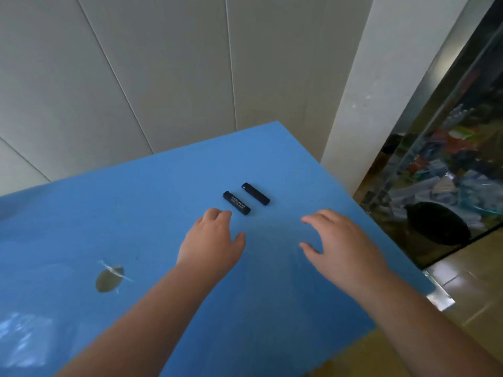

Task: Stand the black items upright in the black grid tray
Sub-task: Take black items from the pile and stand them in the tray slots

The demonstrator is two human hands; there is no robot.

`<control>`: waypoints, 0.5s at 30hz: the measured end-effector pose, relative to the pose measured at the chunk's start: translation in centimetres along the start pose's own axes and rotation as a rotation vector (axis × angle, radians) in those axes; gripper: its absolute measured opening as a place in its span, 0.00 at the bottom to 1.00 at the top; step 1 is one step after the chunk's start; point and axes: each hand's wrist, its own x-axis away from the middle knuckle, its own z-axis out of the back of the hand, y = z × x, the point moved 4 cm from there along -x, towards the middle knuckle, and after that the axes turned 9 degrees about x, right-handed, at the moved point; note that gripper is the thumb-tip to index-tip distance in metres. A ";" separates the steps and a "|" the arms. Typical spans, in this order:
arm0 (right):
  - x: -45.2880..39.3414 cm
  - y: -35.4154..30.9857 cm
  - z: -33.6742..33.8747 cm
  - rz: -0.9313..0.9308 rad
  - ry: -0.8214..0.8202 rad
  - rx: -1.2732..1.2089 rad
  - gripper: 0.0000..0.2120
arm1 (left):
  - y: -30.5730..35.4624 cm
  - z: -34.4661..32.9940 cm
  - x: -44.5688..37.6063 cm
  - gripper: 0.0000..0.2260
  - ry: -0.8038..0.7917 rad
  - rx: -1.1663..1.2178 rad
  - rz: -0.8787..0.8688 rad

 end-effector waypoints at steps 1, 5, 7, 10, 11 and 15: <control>-1.1 0.4 -0.2 0.017 0.001 -0.007 0.21 | 0.3 -0.3 -1.2 0.22 0.004 -0.007 0.039; -4.8 1.6 -1.1 0.092 -0.027 -0.030 0.22 | 1.5 -1.8 -5.5 0.20 0.045 -0.001 0.150; -6.0 1.8 -1.3 0.125 -0.036 -0.048 0.22 | 1.8 -2.4 -7.0 0.20 0.061 -0.030 0.195; -7.2 2.3 -1.7 0.171 -0.033 -0.062 0.21 | 2.0 -2.9 -8.7 0.21 0.063 -0.094 0.253; -7.6 2.5 -1.8 0.182 -0.031 -0.066 0.21 | 2.1 -2.9 -9.0 0.19 0.055 -0.101 0.267; -8.6 3.3 -2.5 0.209 -0.041 -0.068 0.21 | 2.3 -2.9 -9.5 0.05 0.049 -0.072 0.293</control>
